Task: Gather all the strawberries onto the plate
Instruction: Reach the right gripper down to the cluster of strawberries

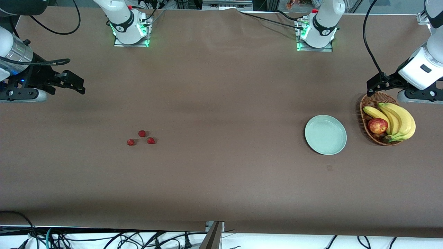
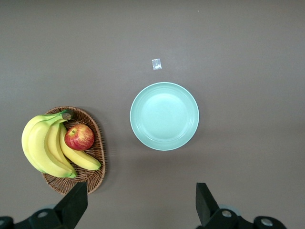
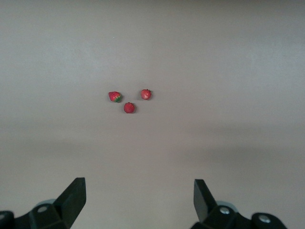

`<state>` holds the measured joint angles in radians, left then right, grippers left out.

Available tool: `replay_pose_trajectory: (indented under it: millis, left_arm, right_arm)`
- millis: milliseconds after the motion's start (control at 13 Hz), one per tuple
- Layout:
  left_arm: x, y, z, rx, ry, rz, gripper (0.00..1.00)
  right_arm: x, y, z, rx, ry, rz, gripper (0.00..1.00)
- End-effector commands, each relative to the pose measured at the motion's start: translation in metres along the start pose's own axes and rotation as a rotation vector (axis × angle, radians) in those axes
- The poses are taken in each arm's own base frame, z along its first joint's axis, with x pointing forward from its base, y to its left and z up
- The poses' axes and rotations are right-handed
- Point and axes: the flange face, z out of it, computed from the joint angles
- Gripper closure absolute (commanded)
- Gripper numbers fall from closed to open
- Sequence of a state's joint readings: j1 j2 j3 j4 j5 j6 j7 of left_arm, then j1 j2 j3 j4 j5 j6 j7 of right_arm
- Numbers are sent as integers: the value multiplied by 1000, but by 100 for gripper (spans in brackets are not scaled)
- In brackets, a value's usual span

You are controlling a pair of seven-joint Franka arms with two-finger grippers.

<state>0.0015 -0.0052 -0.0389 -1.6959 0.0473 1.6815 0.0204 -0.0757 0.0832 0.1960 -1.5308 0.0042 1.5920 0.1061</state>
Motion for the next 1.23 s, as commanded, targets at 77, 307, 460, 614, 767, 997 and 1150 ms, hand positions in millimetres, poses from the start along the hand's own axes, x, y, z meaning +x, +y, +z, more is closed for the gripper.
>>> replay_pose_trajectory:
  millis: [77,307,460,614,767,997,1150]
  left_arm:
    - [-2,-6,-8,16,-2,1,0]
    - [-2,-6,-8,14,-2,1,0]
    - [-2,-5,-8,13,-2,-1,0]
    - [-2,-4,-8,11,-2,1,0]
    - [-2,-4,-8,11,-2,1,0]
    - [2,-5,-3,10,-7,-1,0]
    - [4,-13,-5,9,0,-11,0]
  right_arm:
    - [-5,-7,-3,-7,13,25,0]
    - [-2,-5,-7,-12,25,29,0]
    - [-2,-5,-7,-12,25,35,0]
    - [-1,-7,-6,-8,28,31,0]
    - [1,-8,-4,6,29,48,0]
    - [45,-4,67,21,-7,34,0]
    - [60,2,108,27,-60,48,0]
